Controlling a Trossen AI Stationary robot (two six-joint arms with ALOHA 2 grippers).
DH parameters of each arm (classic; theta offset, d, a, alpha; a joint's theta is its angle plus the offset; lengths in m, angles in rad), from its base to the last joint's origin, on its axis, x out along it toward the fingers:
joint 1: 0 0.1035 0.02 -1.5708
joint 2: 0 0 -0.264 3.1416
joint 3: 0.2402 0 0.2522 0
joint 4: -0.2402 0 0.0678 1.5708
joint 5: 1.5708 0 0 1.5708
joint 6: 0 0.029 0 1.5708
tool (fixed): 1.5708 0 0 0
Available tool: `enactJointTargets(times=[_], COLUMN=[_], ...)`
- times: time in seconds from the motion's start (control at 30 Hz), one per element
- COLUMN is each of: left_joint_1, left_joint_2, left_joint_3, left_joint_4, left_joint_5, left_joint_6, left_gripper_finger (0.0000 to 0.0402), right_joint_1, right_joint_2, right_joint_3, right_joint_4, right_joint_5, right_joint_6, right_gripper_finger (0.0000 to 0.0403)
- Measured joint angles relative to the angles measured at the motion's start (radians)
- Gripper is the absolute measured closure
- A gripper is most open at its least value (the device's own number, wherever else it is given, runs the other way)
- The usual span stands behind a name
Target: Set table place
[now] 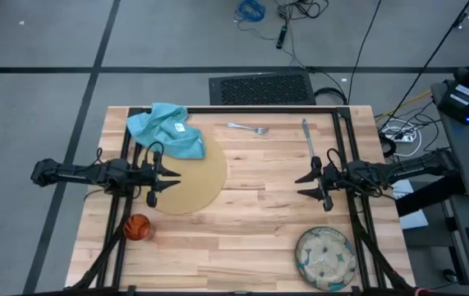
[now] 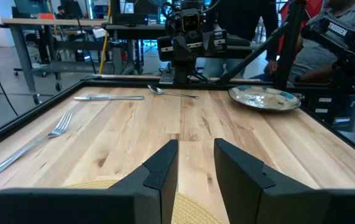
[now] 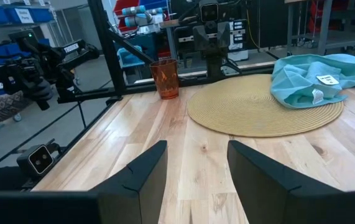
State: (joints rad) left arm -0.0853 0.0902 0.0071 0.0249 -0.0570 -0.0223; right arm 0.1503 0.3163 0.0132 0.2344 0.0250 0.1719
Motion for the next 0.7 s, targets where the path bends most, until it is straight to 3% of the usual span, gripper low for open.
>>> enactJointTargets(times=[0.53,0.7], left_joint_1=[0.000,0.000], left_joint_2=[0.000,0.000], left_joint_3=[0.000,0.007], left_joint_4=[0.018,0.131], left_joint_5=[0.000,-0.041], left_joint_6=[0.000,0.001], left_gripper_finger=[0.0314,0.0314], right_joint_1=[0.000,0.000], right_joint_2=[0.000,0.000], right_joint_3=[0.000,0.008], right_joint_4=[0.022,0.193], right_joint_5=[0.013,0.126], right_joint_6=[0.000,0.003], right_gripper_finger=[0.0243,0.0243])
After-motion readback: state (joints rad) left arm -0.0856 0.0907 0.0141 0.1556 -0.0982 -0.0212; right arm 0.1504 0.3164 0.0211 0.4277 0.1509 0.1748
